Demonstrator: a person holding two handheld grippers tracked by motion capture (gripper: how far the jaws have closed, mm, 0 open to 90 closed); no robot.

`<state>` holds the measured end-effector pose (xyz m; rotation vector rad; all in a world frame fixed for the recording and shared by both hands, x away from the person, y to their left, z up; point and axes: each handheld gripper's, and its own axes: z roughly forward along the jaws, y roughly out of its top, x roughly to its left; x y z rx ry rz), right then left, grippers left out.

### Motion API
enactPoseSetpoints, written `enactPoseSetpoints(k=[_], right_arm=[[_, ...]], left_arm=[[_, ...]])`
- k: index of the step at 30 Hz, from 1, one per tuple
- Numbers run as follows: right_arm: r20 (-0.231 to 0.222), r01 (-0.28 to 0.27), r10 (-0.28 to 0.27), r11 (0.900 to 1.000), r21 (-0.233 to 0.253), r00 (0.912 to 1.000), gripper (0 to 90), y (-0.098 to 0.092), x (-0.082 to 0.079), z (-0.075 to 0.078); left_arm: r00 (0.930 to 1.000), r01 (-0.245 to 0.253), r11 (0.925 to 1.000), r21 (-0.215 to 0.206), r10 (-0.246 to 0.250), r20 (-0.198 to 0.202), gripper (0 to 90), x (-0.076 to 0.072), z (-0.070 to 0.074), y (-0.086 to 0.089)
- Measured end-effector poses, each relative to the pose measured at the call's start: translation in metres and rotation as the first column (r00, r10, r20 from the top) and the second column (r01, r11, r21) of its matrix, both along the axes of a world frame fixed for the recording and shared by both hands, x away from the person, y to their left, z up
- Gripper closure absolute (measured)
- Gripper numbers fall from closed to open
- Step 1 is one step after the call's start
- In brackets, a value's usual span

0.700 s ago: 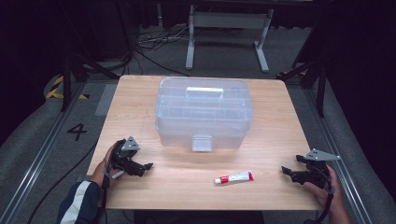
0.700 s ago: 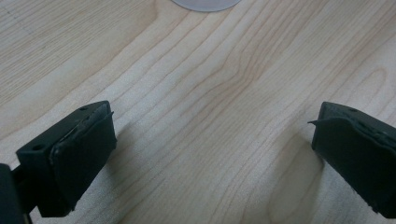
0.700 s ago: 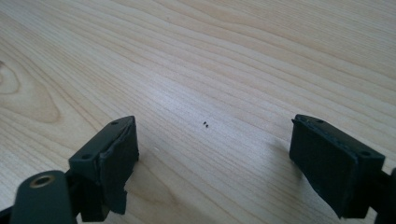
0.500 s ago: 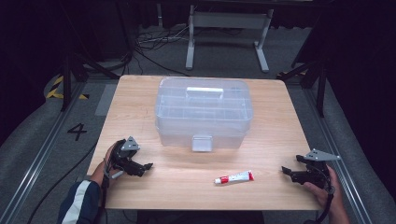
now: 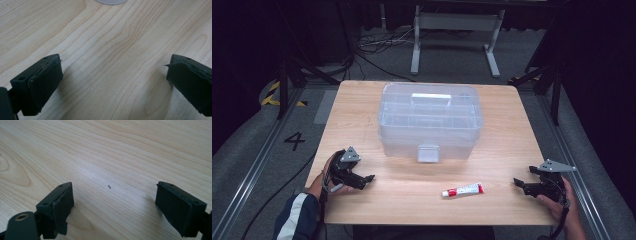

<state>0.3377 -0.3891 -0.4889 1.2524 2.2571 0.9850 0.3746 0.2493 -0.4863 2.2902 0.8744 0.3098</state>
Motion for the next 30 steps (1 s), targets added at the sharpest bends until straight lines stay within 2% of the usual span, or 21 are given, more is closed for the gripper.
enactPoseSetpoints(k=[7, 13, 18, 19, 21, 23, 24, 25, 30], right_arm=[[-0.002, 0.025, -0.025, 1.000, -0.002, 0.9997, 15.1, 0.002, 0.001, 0.000], [-0.072, -0.013, 0.010, 0.999, -0.043, 0.9974, 14.2, 0.002, 0.011, 0.007], [-0.083, -0.031, 0.027, 0.999, -0.043, 0.9962, 17.4, -0.002, 0.012, 0.008], [-0.076, -0.028, 0.025, 0.999, -0.038, 0.9967, 17.4, -0.004, 0.012, 0.010], [-0.029, -0.039, 0.039, 0.999, -0.014, 0.9988, 20.0, -0.006, 0.012, 0.018], [-0.021, -0.054, 0.054, 0.998, -0.018, 0.9983, 21.2, -0.005, 0.012, 0.020], [0.008, -0.068, 0.068, 0.997, -0.047, 0.9976, 23.5, -0.002, 0.013, 0.027], [0.031, -0.073, 0.075, 0.996, -0.048, 0.9967, 24.1, -0.001, 0.014, 0.031], [0.082, -0.085, 0.086, 0.996, -0.011, 0.9929, 24.4, 0.004, 0.028, 0.057]], left_arm=[[1.0000, 0.003, 1.0000, 0.000, -0.003, 0.002, 0.7, 0.000, 0.000, 0.000], [1.0000, 0.004, 1.0000, 0.001, -0.004, 0.001, 0.7, 0.001, 0.000, 0.000], [1.0000, 0.008, 1.0000, -0.001, -0.008, -0.006, 0.2, 0.002, 0.000, 0.000], [1.0000, 0.009, 1.0000, -0.002, -0.009, -0.003, 0.1, 0.003, 0.000, 0.000], [0.9999, 0.011, 0.9999, -0.001, -0.011, -0.003, 0.1, 0.003, 0.000, 0.000], [0.9999, 0.011, 0.9999, -0.001, -0.011, -0.003, 0.1, 0.003, 0.000, 0.000], [0.9999, 0.014, 0.9999, -0.001, -0.014, -0.006, 0.1, 0.003, 0.000, 0.000], [0.9999, 0.015, 0.9999, 0.000, -0.015, -0.005, 0.1, 0.003, 0.000, 0.000], [0.9999, 0.013, 0.9999, -0.003, -0.013, -0.007, 0.1, 0.003, 0.000, 0.000]])
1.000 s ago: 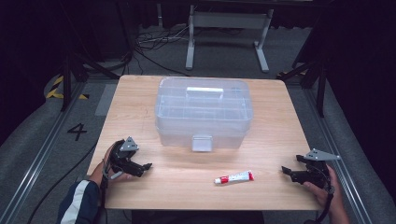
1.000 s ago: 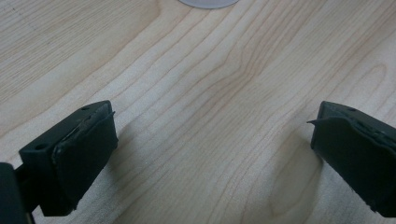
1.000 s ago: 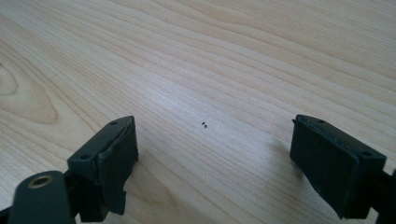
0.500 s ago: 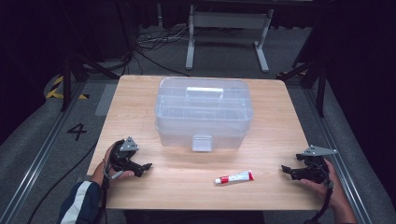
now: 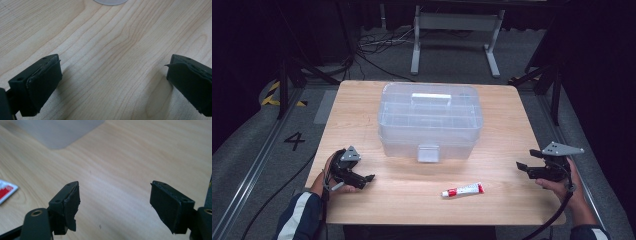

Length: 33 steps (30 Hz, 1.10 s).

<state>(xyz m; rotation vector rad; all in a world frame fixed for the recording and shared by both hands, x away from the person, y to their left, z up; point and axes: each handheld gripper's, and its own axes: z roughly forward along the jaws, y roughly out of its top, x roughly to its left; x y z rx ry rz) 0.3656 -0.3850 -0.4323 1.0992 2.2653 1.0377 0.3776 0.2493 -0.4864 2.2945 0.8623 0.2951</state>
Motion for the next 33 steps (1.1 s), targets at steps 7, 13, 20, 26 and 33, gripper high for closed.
enactPoseSetpoints(k=[7, 13, 20, 26, 33], right_arm=[[0.091, -0.055, 0.053, 0.998, 0.016, 0.9945, 26.3, 0.018, 0.021, 0.045], [0.121, -0.100, 0.097, 0.995, 0.015, 0.9878, 28.2, 0.035, 0.039, 0.071], [0.141, -0.125, 0.123, 0.992, 0.007, 0.9824, 29.8, 0.058, 0.056, 0.088], [0.152, -0.152, 0.148, 0.988, 0.012, 0.9772, 30.4, 0.075, 0.067, 0.100], [0.168, -0.202, 0.200, 0.979, -0.006, 0.9653, 34.0, 0.108, 0.084, 0.116]], left_arm=[[1.0000, -0.006, 1.0000, 0.002, 0.006, 0.003, 0.4, 0.000, 0.000, 0.000], [1.0000, -0.007, 1.0000, 0.001, 0.007, 0.003, 0.4, 0.000, 0.000, 0.000], [1.0000, -0.005, 1.0000, 0.002, 0.005, 0.004, 0.4, 0.000, 0.000, 0.000], [1.0000, -0.005, 1.0000, 0.002, 0.005, 0.003, 0.4, 0.000, 0.000, 0.000], [1.0000, -0.007, 1.0000, 0.002, 0.007, 0.004, 0.4, 0.000, 0.000, 0.000]])
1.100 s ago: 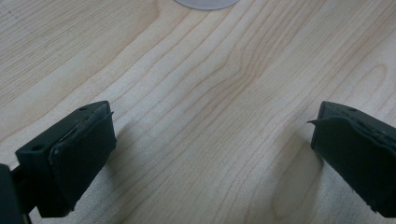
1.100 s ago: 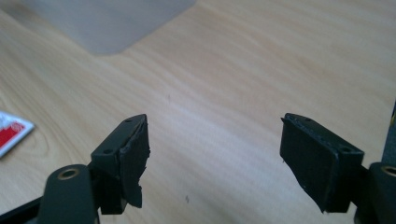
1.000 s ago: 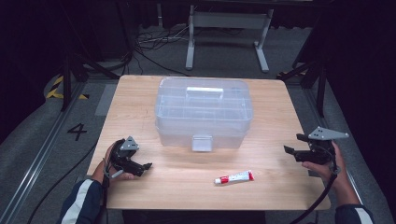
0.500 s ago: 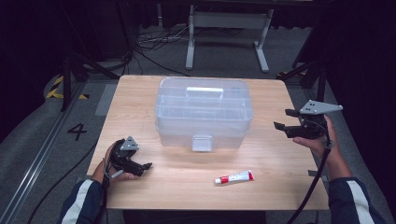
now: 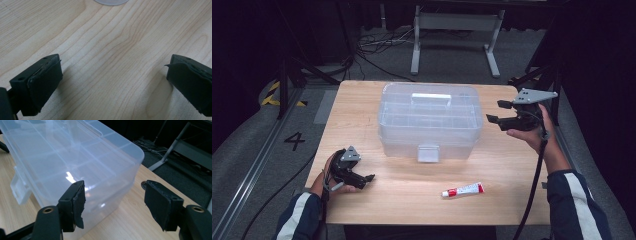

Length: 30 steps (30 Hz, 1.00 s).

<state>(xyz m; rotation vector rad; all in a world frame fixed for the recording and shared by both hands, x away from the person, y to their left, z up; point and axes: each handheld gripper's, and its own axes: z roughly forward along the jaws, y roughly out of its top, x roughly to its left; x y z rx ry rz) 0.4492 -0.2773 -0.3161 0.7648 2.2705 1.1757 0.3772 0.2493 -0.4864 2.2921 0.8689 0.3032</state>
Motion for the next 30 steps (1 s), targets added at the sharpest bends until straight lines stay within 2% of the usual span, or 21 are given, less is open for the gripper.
enactPoseSetpoints(k=[4, 6, 8, 11, 13, 14, 16, 18, 20, 22, 27, 30], right_arm=[[-0.011, -0.039, 0.039, 0.999, 0.000, 0.9992, 36.2, 0.021, 0.012, 0.005], [-0.009, -0.051, 0.051, 0.998, -0.020, 0.9987, 37.4, 0.032, 0.017, 0.006], [-0.036, -0.072, 0.071, 0.997, -0.013, 0.9968, 39.6, 0.044, 0.026, 0.007], [-0.036, -0.085, 0.084, 0.996, -0.036, 0.9958, 39.8, 0.058, 0.035, 0.010], [-0.042, -0.097, 0.095, 0.995, -0.035, 0.9946, 40.1, 0.061, 0.037, 0.010], [-0.046, -0.103, 0.100, 0.993, -0.057, 0.9939, 41.0, 0.072, 0.042, 0.011], [-0.054, -0.116, 0.113, 0.991, -0.062, 0.9921, 41.8, 0.078, 0.044, 0.011], [-0.052, -0.130, 0.126, 0.987, -0.097, 0.9907, 43.7, 0.087, 0.045, 0.010], [-0.051, -0.133, 0.128, 0.986, -0.100, 0.9904, 44.1, 0.090, 0.045, 0.010], [-0.058, -0.150, 0.143, 0.982, -0.118, 0.9879, 44.8, 0.103, 0.048, 0.011], [-0.062, -0.141, 0.134, 0.980, -0.140, 0.9891, 45.9, 0.116, 0.052, 0.012], [-0.065, -0.143, 0.135, 0.978, -0.151, 0.9887, 51.0, 0.125, 0.055, 0.011]], left_arm=[[1.0000, -0.003, 1.0000, 0.000, 0.003, 0.000, 0.5, -0.001, 0.000, 0.000], [1.0000, -0.003, 1.0000, 0.000, 0.003, -0.001, 0.5, -0.001, 0.000, 0.000], [1.0000, -0.003, 1.0000, 0.000, 0.003, -0.002, 0.5, 0.000, 0.000, 0.000], [1.0000, -0.003, 1.0000, 0.000, 0.003, -0.002, 0.5, 0.000, 0.000, 0.000], [1.0000, -0.003, 1.0000, 0.000, 0.003, -0.001, 0.5, 0.000, 0.000, 0.000], [1.0000, -0.003, 1.0000, 0.000, 0.003, -0.001, 0.6, 0.000, 0.000, 0.000], [1.0000, -0.003, 1.0000, 0.000, 0.003, -0.001, 0.5, -0.001, 0.000, 0.000], [1.0000, -0.003, 1.0000, 0.000, 0.003, -0.001, 0.6, -0.001, 0.000, 0.000], [1.0000, -0.003, 1.0000, 0.000, 0.003, -0.001, 0.6, -0.001, 0.000, 0.000], [1.0000, -0.003, 1.0000, 0.000, 0.003, -0.001, 0.6, -0.001, 0.000, 0.000], [1.0000, -0.004, 1.0000, -0.003, 0.004, -0.001, 0.9, -0.001, 0.000, 0.000], [1.0000, -0.005, 1.0000, 0.000, 0.005, 0.002, 1.1, -0.001, 0.000, 0.001]])
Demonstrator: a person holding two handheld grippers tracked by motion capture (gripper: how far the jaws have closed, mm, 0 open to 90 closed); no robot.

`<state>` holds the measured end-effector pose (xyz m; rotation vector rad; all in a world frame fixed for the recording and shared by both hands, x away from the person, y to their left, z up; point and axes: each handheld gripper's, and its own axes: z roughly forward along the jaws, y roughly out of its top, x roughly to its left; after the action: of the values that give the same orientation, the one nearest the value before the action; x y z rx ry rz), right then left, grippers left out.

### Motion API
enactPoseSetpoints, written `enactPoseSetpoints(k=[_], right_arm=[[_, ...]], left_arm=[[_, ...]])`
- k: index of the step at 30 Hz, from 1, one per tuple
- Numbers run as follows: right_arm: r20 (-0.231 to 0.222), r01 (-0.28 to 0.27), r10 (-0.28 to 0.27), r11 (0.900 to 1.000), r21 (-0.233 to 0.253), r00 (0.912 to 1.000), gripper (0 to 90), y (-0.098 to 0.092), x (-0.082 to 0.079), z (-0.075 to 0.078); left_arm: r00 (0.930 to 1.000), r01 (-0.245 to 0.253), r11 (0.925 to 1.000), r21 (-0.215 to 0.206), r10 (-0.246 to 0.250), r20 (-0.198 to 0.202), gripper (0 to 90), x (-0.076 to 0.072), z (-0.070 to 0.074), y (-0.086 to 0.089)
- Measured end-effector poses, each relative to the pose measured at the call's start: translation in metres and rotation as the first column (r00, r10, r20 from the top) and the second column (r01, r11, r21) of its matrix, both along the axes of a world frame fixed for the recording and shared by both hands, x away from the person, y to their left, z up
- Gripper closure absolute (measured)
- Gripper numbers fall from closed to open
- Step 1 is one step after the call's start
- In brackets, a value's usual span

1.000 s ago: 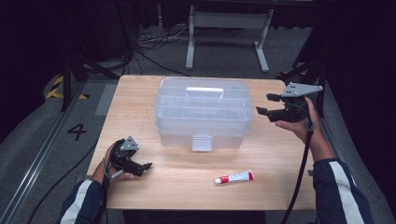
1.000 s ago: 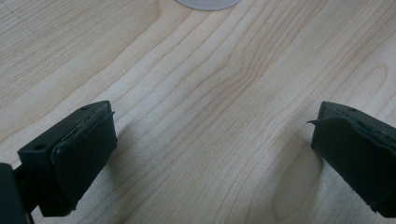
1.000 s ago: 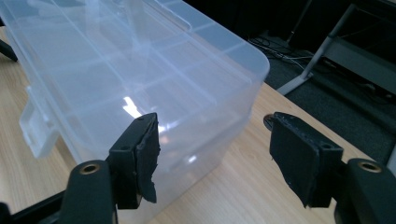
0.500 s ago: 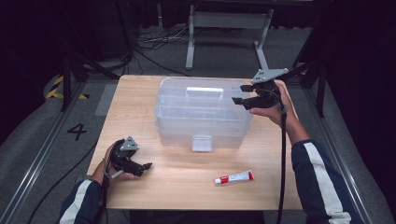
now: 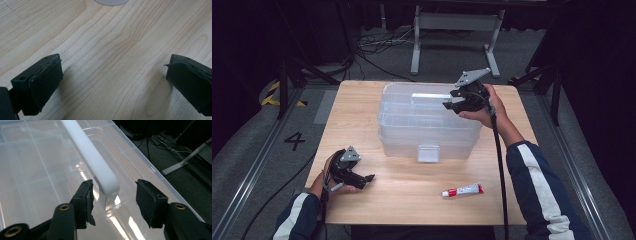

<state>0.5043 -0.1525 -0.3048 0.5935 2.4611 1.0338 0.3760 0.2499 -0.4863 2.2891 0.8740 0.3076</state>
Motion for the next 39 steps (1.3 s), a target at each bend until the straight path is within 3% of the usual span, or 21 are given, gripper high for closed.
enactPoseSetpoints(k=[3, 11, 15, 19, 22, 25, 31, 38, 39], right_arm=[[0.009, 0.015, -0.015, 1.000, -0.027, 0.9998, 55.5, 0.006, 0.002, -0.002], [0.009, -0.007, 0.007, 1.000, -0.028, 0.9999, 72.6, 0.016, 0.003, -0.004], [0.007, -0.012, 0.012, 1.000, -0.025, 0.9999, 72.6, 0.015, 0.004, -0.002], [-0.003, -0.019, 0.019, 0.999, -0.025, 0.9998, 72.7, 0.015, 0.004, -0.001], [-0.007, -0.014, 0.014, 1.000, -0.021, 0.9999, 72.6, 0.015, 0.007, 0.000], [-0.015, -0.007, 0.006, 1.000, -0.018, 0.9999, 72.6, 0.015, 0.007, 0.001], [-0.032, 0.013, -0.014, 1.000, -0.027, 0.9994, 72.2, 0.015, 0.010, 0.005], [-0.043, 0.032, -0.033, 0.999, -0.035, 0.9985, 71.9, 0.017, 0.015, 0.011], [-0.046, 0.029, -0.031, 0.999, -0.034, 0.9985, 71.9, 0.017, 0.015, 0.011]], left_arm=[[1.0000, 0.001, 1.0000, -0.002, -0.001, 0.000, 1.4, 0.000, 0.000, 0.000], [1.0000, 0.006, 1.0000, -0.002, -0.006, 0.004, 2.9, 0.003, 0.001, 0.001], [0.9991, 0.041, 0.9991, -0.014, -0.041, 0.009, 9.4, 0.003, 0.002, 0.003], [0.9994, 0.033, 0.9992, -0.021, -0.033, 0.012, 12.3, 0.003, 0.002, 0.004], [0.9988, 0.045, 0.9990, -0.007, -0.044, 0.021, 16.6, 0.003, 0.004, 0.004], [0.9973, 0.050, 0.9987, 0.007, -0.050, 0.054, 29.7, 0.003, 0.006, 0.001], [0.9956, 0.051, 0.9985, 0.021, -0.052, 0.078, 34.7, 0.005, 0.009, -0.001], [0.9950, 0.006, 0.9979, -0.064, 0.000, 0.100, 34.1, 0.012, 0.028, 0.008], [0.9950, 0.009, 0.9956, -0.093, 0.000, 0.099, 33.6, 0.015, 0.037, 0.008]])
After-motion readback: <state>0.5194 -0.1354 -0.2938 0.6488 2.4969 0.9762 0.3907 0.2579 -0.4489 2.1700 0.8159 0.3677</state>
